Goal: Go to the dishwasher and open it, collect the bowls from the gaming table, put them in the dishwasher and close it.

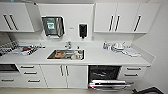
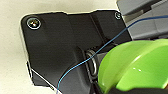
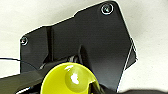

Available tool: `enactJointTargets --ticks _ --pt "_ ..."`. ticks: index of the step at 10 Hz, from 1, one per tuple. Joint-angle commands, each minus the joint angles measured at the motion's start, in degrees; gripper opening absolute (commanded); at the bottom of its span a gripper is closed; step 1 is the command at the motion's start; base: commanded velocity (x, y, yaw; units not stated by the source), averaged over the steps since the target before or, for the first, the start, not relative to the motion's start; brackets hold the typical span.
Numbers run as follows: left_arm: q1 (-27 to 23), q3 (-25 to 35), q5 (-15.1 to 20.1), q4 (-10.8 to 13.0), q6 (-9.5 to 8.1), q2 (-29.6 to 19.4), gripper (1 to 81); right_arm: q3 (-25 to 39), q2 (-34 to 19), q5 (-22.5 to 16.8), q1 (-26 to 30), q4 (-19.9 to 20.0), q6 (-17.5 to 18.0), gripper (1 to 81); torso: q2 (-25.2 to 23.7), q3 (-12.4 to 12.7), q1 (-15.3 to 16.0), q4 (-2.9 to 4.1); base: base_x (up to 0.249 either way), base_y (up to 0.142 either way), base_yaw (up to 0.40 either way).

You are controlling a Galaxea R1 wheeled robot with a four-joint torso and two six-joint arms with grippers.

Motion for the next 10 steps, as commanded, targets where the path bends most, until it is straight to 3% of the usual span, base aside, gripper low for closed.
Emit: enactJointTargets --ticks 1,10 --pt "-0.51 -0.18 1.79 0.57 0.02 -0.68 1.0 0.0 -0.07 -2.7 1.03 -0.4 0.06 1.0 0.02 0.0 0.02 0.0 0.137 -0.073 0.0" --pt "-0.42 -0.18 1.79 0.57 0.02 -0.59 1.0 0.0 -0.16 -2.7 1.13 -0.4 -0.03 1.0 -0.09 0.02 -0.07 0.0 0.138 -0.073 0.0"
